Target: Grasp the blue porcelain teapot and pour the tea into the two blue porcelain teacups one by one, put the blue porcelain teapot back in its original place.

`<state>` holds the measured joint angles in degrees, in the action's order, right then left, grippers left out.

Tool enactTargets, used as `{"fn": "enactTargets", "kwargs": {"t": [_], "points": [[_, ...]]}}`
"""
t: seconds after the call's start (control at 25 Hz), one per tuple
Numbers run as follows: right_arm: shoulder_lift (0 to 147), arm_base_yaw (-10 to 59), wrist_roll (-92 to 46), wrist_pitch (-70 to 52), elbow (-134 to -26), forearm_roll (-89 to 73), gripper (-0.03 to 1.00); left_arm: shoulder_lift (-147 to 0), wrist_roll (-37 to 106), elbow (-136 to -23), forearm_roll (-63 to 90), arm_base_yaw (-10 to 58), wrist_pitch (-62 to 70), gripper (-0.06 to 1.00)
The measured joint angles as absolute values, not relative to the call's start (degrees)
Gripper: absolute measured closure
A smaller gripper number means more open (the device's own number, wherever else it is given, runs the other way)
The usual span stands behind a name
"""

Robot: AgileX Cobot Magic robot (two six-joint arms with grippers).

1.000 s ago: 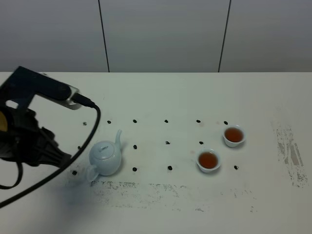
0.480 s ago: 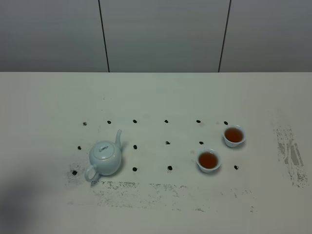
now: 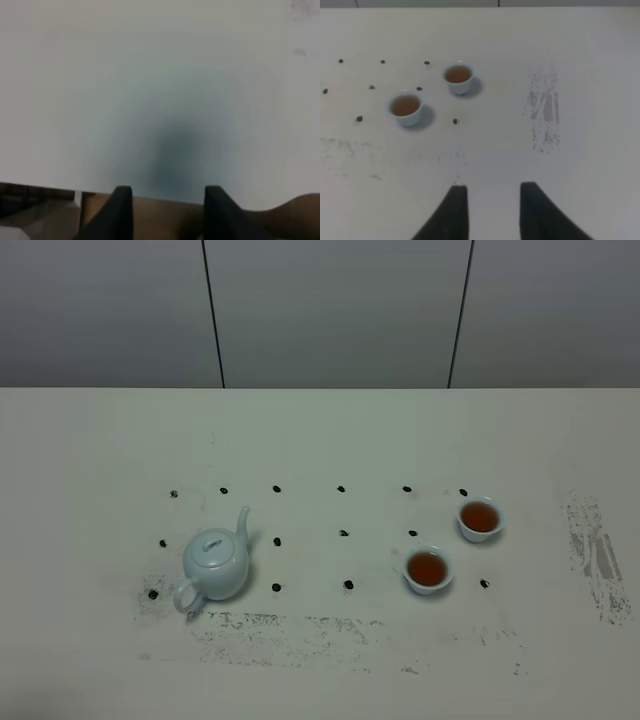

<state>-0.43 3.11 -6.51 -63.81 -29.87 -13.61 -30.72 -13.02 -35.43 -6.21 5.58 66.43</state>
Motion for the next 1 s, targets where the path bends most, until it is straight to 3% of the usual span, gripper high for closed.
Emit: {"fn": "enactTargets", "kwargs": {"t": [0.2,0.44,1.0], "points": [[-0.43,3.11,-6.51,-63.81,-29.87,-13.61,0.73,-20.19,-12.58,-27.29,-5.00,8.42,62.03,0.58],[-0.43,3.11,-6.51,-63.81,-29.87,-13.61,0.73,-10.48,-9.82,-26.71,-4.81,8.47,61.00,0.58],[-0.43,3.11,-6.51,-63.81,-29.87,-13.61,0.73,0.05,-7.89,-26.40,-4.55,2.65,61.02,0.58]]}}
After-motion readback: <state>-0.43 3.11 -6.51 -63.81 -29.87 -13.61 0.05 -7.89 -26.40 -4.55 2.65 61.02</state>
